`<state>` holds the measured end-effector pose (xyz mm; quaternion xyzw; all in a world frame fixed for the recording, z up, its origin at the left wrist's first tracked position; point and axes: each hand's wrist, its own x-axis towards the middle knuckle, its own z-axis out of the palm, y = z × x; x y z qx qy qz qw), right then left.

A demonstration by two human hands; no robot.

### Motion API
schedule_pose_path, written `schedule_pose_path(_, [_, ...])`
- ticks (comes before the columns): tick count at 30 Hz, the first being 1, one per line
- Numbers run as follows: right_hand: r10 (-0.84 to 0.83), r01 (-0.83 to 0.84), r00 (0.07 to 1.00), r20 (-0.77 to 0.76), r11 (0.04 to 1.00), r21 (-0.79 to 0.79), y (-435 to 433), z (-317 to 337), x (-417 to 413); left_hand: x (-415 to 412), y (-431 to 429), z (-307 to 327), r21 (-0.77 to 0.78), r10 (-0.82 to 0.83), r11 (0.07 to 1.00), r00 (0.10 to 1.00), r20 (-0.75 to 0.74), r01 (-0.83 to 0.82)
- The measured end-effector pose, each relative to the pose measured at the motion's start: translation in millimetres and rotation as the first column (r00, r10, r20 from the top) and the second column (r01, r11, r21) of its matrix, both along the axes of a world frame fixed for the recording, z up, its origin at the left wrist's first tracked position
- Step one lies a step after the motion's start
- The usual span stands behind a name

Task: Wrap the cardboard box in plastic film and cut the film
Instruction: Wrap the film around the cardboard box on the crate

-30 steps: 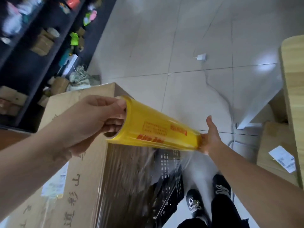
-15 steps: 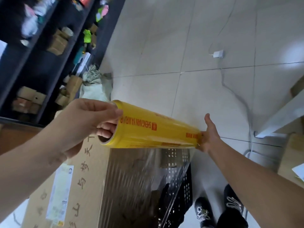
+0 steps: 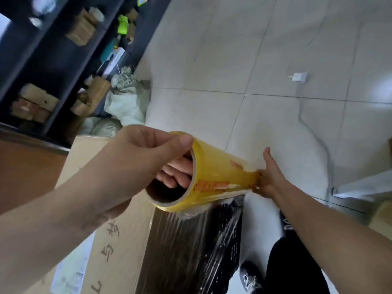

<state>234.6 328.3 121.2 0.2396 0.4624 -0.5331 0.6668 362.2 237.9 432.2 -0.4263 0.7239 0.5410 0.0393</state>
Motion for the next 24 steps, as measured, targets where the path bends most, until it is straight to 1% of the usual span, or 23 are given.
schedule_pose_path(2, [0.062, -0.062, 0.998, 0.005, 0.998, -0.011, -10.7, -2.3, -7.4, -9.3, -0.1, -0.8, -0.040, -0.034, 0.999, 0.999, 0.005, 0.034])
schedule_pose_path(5, [0.040, -0.036, 0.996, 0.083, 0.998, -0.054, -23.6, 2.0, -17.3, -21.1, -5.4, -3.4, -0.116, -0.096, 0.988, 0.994, 0.055, 0.102])
schedule_pose_path(9, [0.004, 0.013, 0.989, 0.148, 0.994, -0.113, -33.6, 0.1, -31.9, -31.1, -16.2, -8.2, -0.198, -0.092, 0.974, 0.991, 0.098, 0.110])
schedule_pose_path(11, [-0.001, 0.021, 0.986, 0.165, 0.993, -0.116, -36.4, -2.4, -38.5, -38.8, -22.3, -11.2, -0.228, -0.074, 0.969, 0.992, 0.101, 0.095])
schedule_pose_path(15, [-0.028, 0.045, 0.982, 0.184, 0.995, -0.090, -46.0, -10.5, -46.9, -54.6, -36.1, -16.3, -0.182, 0.008, 0.983, 0.994, 0.113, 0.013])
schedule_pose_path(24, [0.002, 0.008, 0.988, 0.156, 0.998, -0.059, -82.9, -21.5, -58.2, -71.4, -73.2, -23.2, -0.124, 0.178, 0.978, 0.981, 0.082, -0.167])
